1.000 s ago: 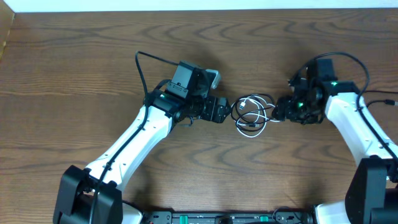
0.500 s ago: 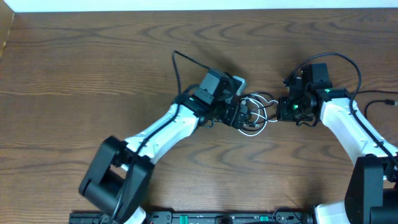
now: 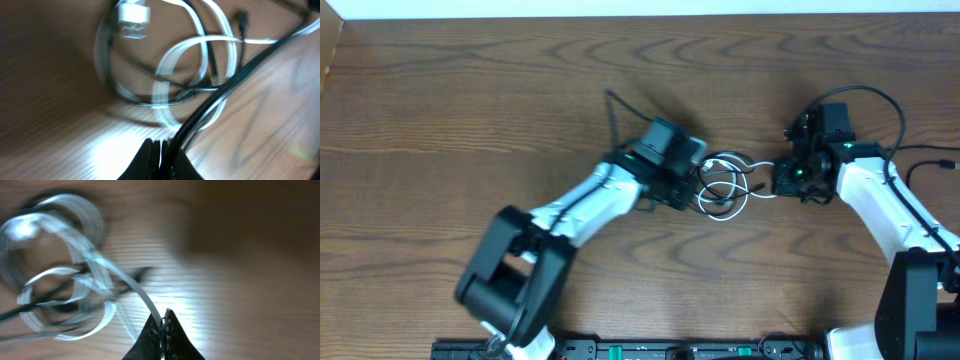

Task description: Untangle cables

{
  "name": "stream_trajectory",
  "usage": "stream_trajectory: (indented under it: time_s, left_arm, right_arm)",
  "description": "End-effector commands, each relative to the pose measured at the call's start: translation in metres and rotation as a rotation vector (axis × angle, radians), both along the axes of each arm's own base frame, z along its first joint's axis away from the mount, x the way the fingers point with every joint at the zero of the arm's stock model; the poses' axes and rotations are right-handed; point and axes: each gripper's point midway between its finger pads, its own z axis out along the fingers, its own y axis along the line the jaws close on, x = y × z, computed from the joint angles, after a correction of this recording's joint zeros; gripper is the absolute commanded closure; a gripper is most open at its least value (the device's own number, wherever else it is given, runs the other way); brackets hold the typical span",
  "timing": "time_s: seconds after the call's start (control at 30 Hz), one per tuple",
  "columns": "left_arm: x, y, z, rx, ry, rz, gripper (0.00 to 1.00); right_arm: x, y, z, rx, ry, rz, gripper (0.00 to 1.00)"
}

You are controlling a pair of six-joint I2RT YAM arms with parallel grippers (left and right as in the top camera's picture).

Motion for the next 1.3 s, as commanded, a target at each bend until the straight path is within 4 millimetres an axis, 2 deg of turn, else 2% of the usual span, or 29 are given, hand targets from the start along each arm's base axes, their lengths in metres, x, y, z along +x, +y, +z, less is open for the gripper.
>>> stream_trajectory:
  time_s: [0.0,0.07,0.1,0.13,0.17,0.2,0.27,0.3,0.4,0.5,0.57,0.7,0.83,0.87,0.97,1.03,1.1,1.2,1.27]
  left_arm:
    - [0.028,0.065,0.042,0.032,-0.071,0.141,0.93]
    - [0.037,0.120,0.067,0.062,-0.106,0.243,0.93]
    - [0.038,0.134,0.074,0.062,-0.117,0.274,0.92]
    - [0.042,0.157,0.087,0.057,-0.137,0.341,0.93]
    - [0.045,0.177,0.099,0.051,-0.159,0.400,0.93]
    - [0.046,0.188,0.106,0.041,-0.174,0.433,0.92]
    - [0.046,0.215,0.125,-0.001,-0.194,0.536,0.93]
    - [0.045,0.223,0.132,-0.025,-0.201,0.564,0.92]
    - [0.044,0.229,0.134,-0.041,-0.178,0.620,0.92]
    - [0.040,0.229,0.131,-0.035,-0.157,0.620,0.92]
    - [0.037,0.229,0.129,-0.032,-0.140,0.623,0.93]
    - [0.030,0.229,0.125,-0.020,-0.110,0.625,0.92]
    - [0.027,0.230,0.123,-0.012,-0.091,0.627,0.92]
    - [0.025,0.230,0.122,-0.010,-0.086,0.627,0.93]
    - [0.025,0.231,0.121,-0.004,-0.086,0.630,0.92]
    - [0.025,0.229,0.122,-0.015,-0.081,0.624,0.92]
    - [0.022,0.219,0.125,-0.063,-0.065,0.598,0.92]
    - [0.016,0.188,0.141,-0.223,-0.048,0.474,0.92]
    - [0.011,0.167,0.154,-0.319,-0.059,0.366,0.92]
  right_arm:
    - [0.003,-0.060,0.005,-0.160,-0.005,-0.218,0.99]
    - [0.010,-0.088,0.018,-0.150,-0.032,-0.305,0.99]
    - [0.011,-0.093,0.020,-0.147,-0.037,-0.320,0.99]
    - [0.018,-0.107,0.035,-0.115,-0.070,-0.365,0.99]
    - [0.023,-0.111,0.045,-0.089,-0.094,-0.381,0.99]
    - [0.028,-0.114,0.055,-0.059,-0.124,-0.393,0.99]
    - [0.046,-0.118,0.091,0.043,-0.228,-0.405,0.99]
    - [0.059,-0.119,0.121,0.111,-0.313,-0.396,0.99]
    - [0.078,-0.115,0.179,0.201,-0.466,-0.354,0.99]
    - [0.088,-0.117,0.225,0.205,-0.593,-0.324,0.99]
    - [0.093,-0.120,0.251,0.189,-0.675,-0.310,0.99]
    - [0.098,-0.138,0.284,0.108,-0.794,-0.352,0.99]
    - [0.082,-0.194,0.295,-0.050,-0.829,-0.630,0.99]
    - [0.071,-0.219,0.296,-0.108,-0.833,-0.755,0.99]
    - [0.063,-0.231,0.293,-0.093,-0.821,-0.834,0.99]
    - [0.067,-0.218,0.289,-0.022,-0.802,-0.787,0.99]
    - [0.074,-0.190,0.281,0.078,-0.759,-0.661,0.98]
    - [0.072,-0.131,0.257,0.228,-0.629,-0.415,0.94]
    - [0.065,-0.108,0.235,0.250,-0.528,-0.347,0.89]
